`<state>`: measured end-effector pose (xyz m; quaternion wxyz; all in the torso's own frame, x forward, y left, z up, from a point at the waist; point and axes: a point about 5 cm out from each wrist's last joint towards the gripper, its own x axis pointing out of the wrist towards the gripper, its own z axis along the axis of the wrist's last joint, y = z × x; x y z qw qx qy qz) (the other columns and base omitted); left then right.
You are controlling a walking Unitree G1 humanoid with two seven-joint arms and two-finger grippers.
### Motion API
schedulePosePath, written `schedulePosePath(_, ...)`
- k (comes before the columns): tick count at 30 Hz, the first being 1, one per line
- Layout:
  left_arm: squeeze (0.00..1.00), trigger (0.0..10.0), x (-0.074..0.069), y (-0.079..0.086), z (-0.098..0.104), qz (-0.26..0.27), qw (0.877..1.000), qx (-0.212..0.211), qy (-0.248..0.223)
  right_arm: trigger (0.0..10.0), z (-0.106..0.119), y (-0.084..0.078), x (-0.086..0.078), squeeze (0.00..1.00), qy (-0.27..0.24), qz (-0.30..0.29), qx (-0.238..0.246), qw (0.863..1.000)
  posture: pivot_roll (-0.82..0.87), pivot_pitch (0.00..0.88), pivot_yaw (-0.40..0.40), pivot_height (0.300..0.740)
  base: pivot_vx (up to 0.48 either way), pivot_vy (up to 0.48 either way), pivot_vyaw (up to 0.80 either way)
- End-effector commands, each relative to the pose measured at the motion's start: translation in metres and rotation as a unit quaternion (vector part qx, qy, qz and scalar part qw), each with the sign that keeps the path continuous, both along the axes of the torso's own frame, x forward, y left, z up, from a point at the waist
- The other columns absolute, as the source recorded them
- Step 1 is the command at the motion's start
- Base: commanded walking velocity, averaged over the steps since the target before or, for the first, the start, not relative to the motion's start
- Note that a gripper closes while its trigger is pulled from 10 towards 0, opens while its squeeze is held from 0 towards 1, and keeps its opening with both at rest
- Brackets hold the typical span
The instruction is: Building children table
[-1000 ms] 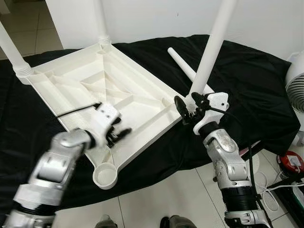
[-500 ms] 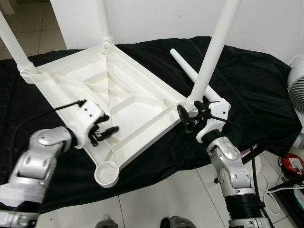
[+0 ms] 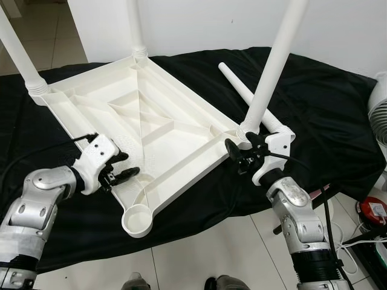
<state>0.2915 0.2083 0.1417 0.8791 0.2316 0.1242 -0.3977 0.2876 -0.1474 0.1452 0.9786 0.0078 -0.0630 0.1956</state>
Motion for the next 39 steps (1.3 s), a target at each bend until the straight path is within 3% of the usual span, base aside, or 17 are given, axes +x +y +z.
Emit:
schedulePosePath(1, 0.0, 10.0, 0.0, -0.006, -0.014, -0.006, 1.0, 0.022, 0.017, 10.0, 0.001, 0.003, -0.002, 0.0, -0.001, 0.003, 0.0, 1.0, 0.04, 0.024, -0.008, 0.74, 0.0, 0.0, 0.0)
schedulePosePath(2, 0.0, 10.0, -0.002, -0.009, -0.021, -0.016, 0.999, 0.044, 0.02, 10.0, 0.002, 0.004, -0.002, 0.0, -0.003, 0.002, 0.002, 1.0, 0.03, 0.023, -0.002, 0.74, 0.0, 0.0, 0.0)
schedulePosePath(7, 0.0, 10.0, -0.013, -0.015, -0.032, -0.062, 0.995, 0.075, 0.035, 10.0, 0.003, 0.003, -0.001, 0.0, -0.006, -0.001, 0.003, 1.0, 0.03, 0.026, 0.002, 0.74, 0.0, 0.0, 0.0)
schedulePosePath(17, 0.0, 10.0, -0.052, -0.038, -0.054, -0.172, 0.976, 0.069, 0.114, 10.0, 0.007, -0.007, 0.003, 0.0, -0.013, -0.011, -0.007, 1.0, 0.02, 0.027, 0.008, 0.74, 0.0, 0.0, 0.0)
schedulePosePath(23, 0.0, 10.0, -0.063, -0.048, -0.056, -0.2, 0.969, 0.057, 0.137, 10.0, 0.009, -0.008, 0.005, 0.0, -0.016, -0.011, -0.011, 1.0, 0.03, 0.027, 0.006, 0.74, 0.0, 0.0, 0.0)
schedulePosePath(28, 0.0, 10.0, -0.062, -0.063, -0.04, -0.212, 0.97, 0.0, 0.121, 10.0, 0.009, -0.008, 0.007, 0.0, -0.017, -0.009, -0.014, 1.0, 0.03, 0.028, 0.009, 0.74, 0.0, 0.0, 0.0)
schedulePosePath(33, 0.0, 10.0, -0.06, -0.07, -0.032, -0.21, 0.971, -0.021, 0.108, 10.0, 0.009, -0.007, 0.008, 0.0, -0.018, -0.008, -0.014, 1.0, 0.03, 0.028, 0.013, 0.74, 0.0, 0.0, 0.0)
schedulePosePath(39, 0.0, 10.0, -0.048, -0.056, -0.02, -0.197, 0.975, -0.043, 0.093, 10.0, 0.003, -0.008, 0.007, 0.0, -0.011, -0.01, -0.014, 1.0, 0.04, 0.027, 0.016, 0.74, 0.0, 0.0, 0.0)
